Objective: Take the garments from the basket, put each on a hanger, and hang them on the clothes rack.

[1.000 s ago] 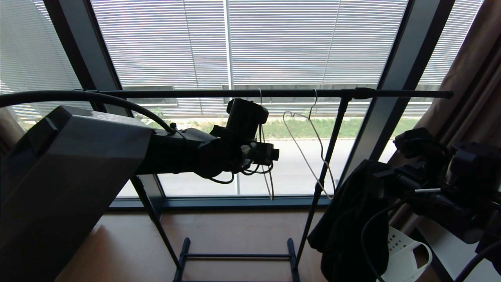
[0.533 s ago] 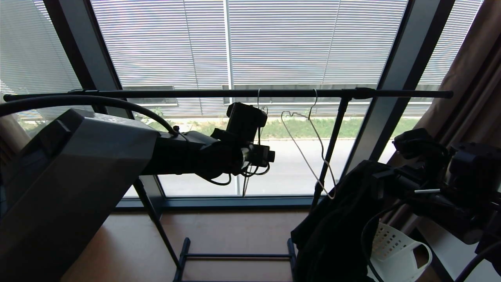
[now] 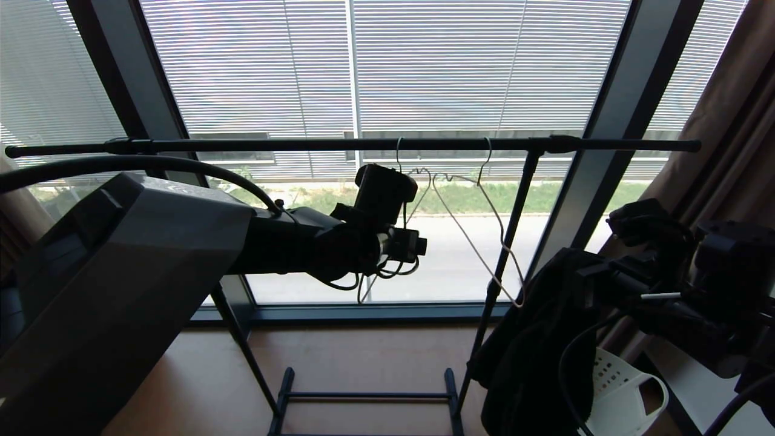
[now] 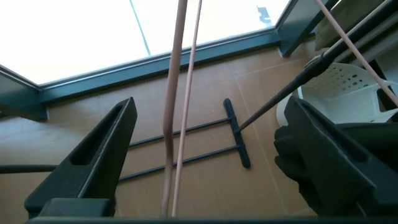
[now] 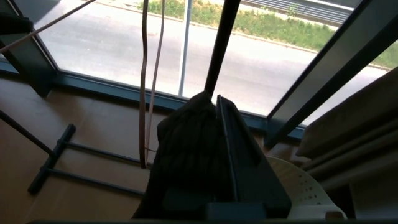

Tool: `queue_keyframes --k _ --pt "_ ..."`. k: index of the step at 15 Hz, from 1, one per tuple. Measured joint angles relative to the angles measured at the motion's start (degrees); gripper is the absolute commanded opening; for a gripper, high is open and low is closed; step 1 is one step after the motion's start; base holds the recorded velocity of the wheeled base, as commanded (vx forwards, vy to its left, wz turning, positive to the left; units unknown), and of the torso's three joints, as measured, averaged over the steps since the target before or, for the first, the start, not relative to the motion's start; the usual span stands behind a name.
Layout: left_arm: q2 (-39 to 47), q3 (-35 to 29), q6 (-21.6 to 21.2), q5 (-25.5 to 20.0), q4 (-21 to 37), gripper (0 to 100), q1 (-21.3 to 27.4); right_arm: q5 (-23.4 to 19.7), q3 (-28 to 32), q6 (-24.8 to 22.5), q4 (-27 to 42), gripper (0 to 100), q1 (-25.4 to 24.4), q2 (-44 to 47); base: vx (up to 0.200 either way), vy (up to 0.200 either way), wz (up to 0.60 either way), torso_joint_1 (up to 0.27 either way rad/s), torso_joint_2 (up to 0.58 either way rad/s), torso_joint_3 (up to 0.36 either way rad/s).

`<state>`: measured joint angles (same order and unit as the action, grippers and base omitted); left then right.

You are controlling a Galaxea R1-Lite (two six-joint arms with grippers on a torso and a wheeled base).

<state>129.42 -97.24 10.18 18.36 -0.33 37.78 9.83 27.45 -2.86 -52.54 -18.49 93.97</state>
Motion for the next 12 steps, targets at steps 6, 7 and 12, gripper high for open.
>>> queue_keyframes --k 6,7,12 --pt "0.00 -0.44 -0.02 -0.02 -0.16 100 -0.57 0.00 -0.04 -0.04 0.00 0 -0.02 0.00 0.000 0.000 0.00 0.000 0.00 0.000" --pt "0.00 -0.49 0.00 -0.02 -0.18 100 -0.88 0.00 -0.09 -0.02 0.00 0 -0.02 0.00 0.000 0.000 0.00 0.000 0.00 0.000" --pt "0.05 -0.46 -0.09 0.00 -0.18 0 -0.95 0.00 -0.28 -0.09 0.00 0 -0.61 0.00 0.000 0.000 0.00 0.000 0.00 0.000"
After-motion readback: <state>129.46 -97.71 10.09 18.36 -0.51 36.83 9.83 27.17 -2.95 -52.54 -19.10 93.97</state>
